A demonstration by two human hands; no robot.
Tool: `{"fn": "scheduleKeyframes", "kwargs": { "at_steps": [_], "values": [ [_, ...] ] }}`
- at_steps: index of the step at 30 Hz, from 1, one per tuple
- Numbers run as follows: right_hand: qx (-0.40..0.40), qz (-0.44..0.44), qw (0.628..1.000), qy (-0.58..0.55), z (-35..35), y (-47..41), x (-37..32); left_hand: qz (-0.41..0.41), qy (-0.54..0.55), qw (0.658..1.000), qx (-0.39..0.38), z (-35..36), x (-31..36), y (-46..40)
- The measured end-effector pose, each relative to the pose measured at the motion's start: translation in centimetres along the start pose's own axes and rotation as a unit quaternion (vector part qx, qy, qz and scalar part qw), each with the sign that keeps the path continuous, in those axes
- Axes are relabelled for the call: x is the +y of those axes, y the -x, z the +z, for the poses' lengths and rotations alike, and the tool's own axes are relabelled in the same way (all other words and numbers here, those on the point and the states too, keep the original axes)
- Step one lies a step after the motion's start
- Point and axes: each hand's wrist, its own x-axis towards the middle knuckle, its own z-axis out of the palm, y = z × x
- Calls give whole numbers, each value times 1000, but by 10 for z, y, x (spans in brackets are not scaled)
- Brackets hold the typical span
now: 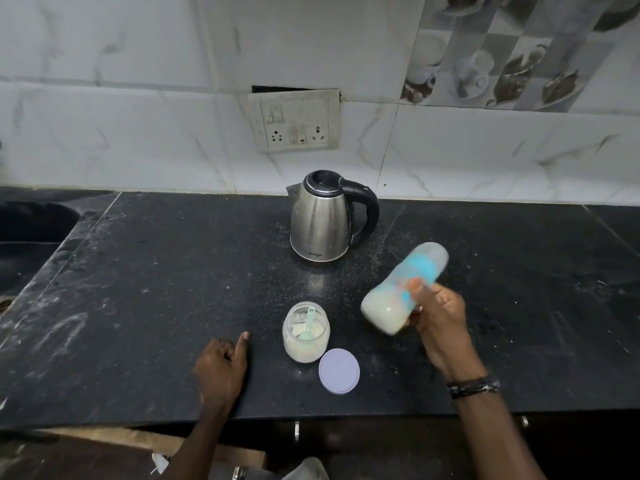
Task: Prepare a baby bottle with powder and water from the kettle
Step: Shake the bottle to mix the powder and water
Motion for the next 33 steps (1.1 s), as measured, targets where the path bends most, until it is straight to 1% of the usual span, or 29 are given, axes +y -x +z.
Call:
{"fn": "scheduleKeyframes", "kwargs": {
  "at_steps": [1, 2, 3, 5, 6, 8, 9, 10, 12, 13, 14, 16, 17, 18, 20, 21, 22, 24, 25, 26, 28, 29, 30, 32, 33],
  "values": [
    [30, -3, 999, -40, -1, -1, -1, -3, 4, 1000, -2, 1, -1, 1],
    [50, 3, 998, -46, 0, -2, -2, -7, 7, 1000, -3, 1, -2, 1],
    [45, 7, 999, -13, 1, -1, -3, -10, 7, 1000, -2, 2, -4, 1],
    [-12, -7, 999, 38, 3, 3, 0, -16, 3, 1000, 0, 2, -5, -2],
    [-11, -14, 999, 33, 5, 4, 1, -18, 3, 1000, -1, 2, -5, -3],
    [56, -22, 998, -29, 5, 2, 0, -14, 5, 1000, -5, 2, -5, -2],
    [89, -10, 994, -56, 6, 0, 0, -12, 5, 1000, -7, 2, -5, -1],
    [93, 3, 995, -44, 8, -2, 0, -11, 6, 1000, -6, 2, -5, 0],
    [25, 1, 999, 22, 11, 2, 4, -6, 7, 1000, -1, 1, -4, 0],
    [3, -6, 999, 32, 11, 5, 6, -5, 8, 1000, -2, 1, -3, -1],
    [11, -13, 1000, 14, 11, 5, 6, -5, 7, 1000, -4, 1, -2, -2],
    [87, -4, 994, -59, 7, 1, 6, -7, 4, 1000, -4, 3, -3, -1],
    [112, 11, 991, -78, 7, 0, 5, -11, 3, 1000, -4, 3, -4, -1],
    [100, 19, 993, -57, 8, 0, 5, -13, 1, 1000, -2, 4, -6, -1],
    [13, 6, 1000, 2, 11, 7, 8, -12, -12, 1000, 0, 4, -7, -3],
    [-1, -3, 1000, 6, 12, 9, 9, -13, -19, 1000, -2, 4, -7, -5],
    [16, -6, 1000, -16, 11, 8, 7, -15, -21, 1000, -6, 4, -6, -5],
    [106, 12, 989, -100, 8, 3, 4, -18, -16, 1000, -8, 5, -6, -3],
    [124, 28, 986, -111, 9, 1, 4, -19, -12, 1000, -5, 5, -6, -2],
    [94, 33, 992, -77, 9, 2, 6, -19, -12, 1000, -2, 5, -7, -2],
    [2, 17, 1000, -4, 11, 10, 10, -17, -19, 1000, 2, 4, -6, -3],
    [-3, 9, 1000, 2, 11, 11, 11, -17, -23, 1000, 0, 4, -6, -3],
    [12, 9, 1000, -19, 9, 9, 9, -17, -24, 1000, -3, 5, -6, -3],
    [95, 29, 990, -97, 6, 4, 8, -16, -20, 1000, -6, 6, -6, -2],
    [104, 40, 989, -100, 7, 4, 7, -18, -18, 1000, -3, 6, -6, -1]
  ]
}}
